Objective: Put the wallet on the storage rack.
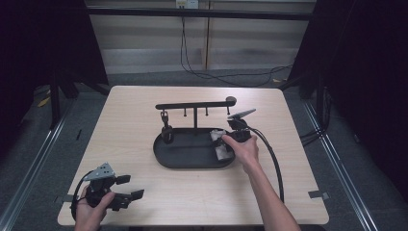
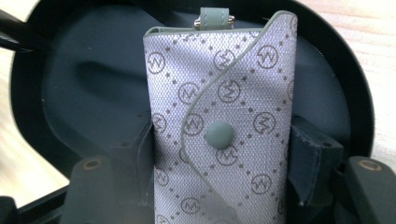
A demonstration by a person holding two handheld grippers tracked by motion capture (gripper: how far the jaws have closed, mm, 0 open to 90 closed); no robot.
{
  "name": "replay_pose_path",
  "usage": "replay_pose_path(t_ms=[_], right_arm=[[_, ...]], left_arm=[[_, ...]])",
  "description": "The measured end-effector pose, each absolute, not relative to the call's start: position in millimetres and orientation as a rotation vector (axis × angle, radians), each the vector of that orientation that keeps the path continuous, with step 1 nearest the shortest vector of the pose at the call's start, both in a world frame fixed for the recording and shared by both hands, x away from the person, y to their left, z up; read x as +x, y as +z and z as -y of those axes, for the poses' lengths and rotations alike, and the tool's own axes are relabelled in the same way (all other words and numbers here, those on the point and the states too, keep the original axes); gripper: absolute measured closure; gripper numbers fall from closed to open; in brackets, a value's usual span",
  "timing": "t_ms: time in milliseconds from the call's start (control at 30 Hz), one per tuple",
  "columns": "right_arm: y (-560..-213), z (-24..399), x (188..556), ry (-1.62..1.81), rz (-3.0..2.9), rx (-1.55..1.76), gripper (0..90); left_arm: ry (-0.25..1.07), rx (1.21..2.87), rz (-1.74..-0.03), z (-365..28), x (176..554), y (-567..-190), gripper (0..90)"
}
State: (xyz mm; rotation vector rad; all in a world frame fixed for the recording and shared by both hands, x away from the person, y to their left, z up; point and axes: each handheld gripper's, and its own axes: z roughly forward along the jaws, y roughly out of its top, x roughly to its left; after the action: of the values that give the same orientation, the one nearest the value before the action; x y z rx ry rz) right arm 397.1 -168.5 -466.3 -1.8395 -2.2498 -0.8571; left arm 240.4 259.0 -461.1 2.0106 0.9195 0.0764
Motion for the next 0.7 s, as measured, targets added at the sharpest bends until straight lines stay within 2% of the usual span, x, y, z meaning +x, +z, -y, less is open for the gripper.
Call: replay_pose_path(t_ms=[700], right_arm=[[-478,164,398,-0.864,2.296,-1.864,29.0]], left_arm=[[0.082,2.017,-0.925,-258,240,-462,17.5]])
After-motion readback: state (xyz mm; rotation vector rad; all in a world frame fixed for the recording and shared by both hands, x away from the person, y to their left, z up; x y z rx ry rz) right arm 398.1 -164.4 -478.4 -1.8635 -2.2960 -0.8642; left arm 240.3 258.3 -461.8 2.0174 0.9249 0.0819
